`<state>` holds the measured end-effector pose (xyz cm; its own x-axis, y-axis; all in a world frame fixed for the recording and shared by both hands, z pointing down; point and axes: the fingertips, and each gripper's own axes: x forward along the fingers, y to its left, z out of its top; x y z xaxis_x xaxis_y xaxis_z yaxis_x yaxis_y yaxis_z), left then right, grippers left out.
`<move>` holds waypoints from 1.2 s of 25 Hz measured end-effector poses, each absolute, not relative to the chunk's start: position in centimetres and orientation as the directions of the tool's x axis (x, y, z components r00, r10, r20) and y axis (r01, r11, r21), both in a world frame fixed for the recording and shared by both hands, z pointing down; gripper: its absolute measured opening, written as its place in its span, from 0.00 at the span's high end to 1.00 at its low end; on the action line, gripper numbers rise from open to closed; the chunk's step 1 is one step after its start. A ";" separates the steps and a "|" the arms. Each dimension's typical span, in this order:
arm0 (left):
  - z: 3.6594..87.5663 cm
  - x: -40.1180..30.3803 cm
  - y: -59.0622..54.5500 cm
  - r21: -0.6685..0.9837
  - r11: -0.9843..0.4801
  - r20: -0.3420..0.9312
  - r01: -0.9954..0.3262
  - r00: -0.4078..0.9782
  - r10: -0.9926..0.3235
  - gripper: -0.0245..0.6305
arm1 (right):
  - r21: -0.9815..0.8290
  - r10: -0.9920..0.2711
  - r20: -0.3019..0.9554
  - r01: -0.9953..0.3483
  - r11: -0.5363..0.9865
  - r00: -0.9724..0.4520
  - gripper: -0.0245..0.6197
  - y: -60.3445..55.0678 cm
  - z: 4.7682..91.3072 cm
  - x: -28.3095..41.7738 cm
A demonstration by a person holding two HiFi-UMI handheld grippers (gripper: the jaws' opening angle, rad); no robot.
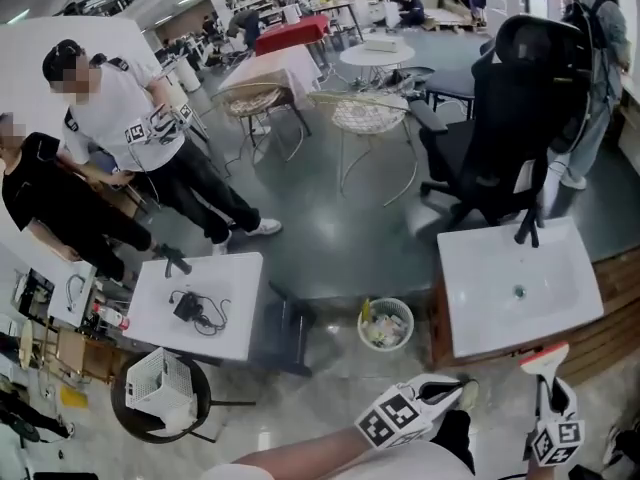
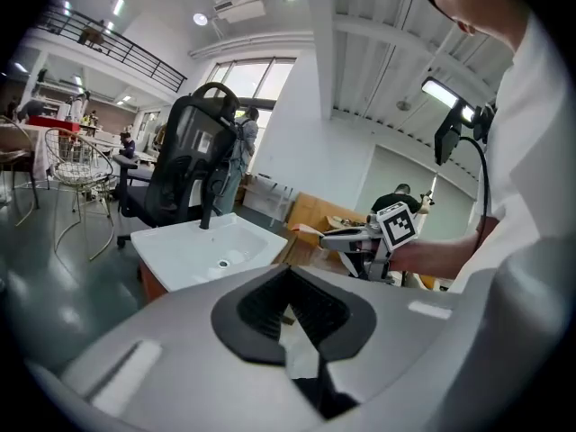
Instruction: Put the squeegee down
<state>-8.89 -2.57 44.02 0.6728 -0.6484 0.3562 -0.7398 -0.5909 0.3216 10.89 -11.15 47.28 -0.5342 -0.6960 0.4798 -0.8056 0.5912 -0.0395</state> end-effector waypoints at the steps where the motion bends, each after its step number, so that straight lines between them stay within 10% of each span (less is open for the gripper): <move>1: 44.3 -9.0 -3.7 0.319 -0.580 0.360 -0.750 0.662 -0.658 0.95 | -0.039 -0.691 0.478 -0.798 0.601 -0.543 0.81 -12.9 47.7 10.8; 30: 43.1 -2.4 -29.4 0.300 -0.350 0.418 -0.887 0.452 -0.788 0.95 | -0.046 -0.608 0.552 -0.749 0.661 -0.571 0.81 -51.0 56.7 18.6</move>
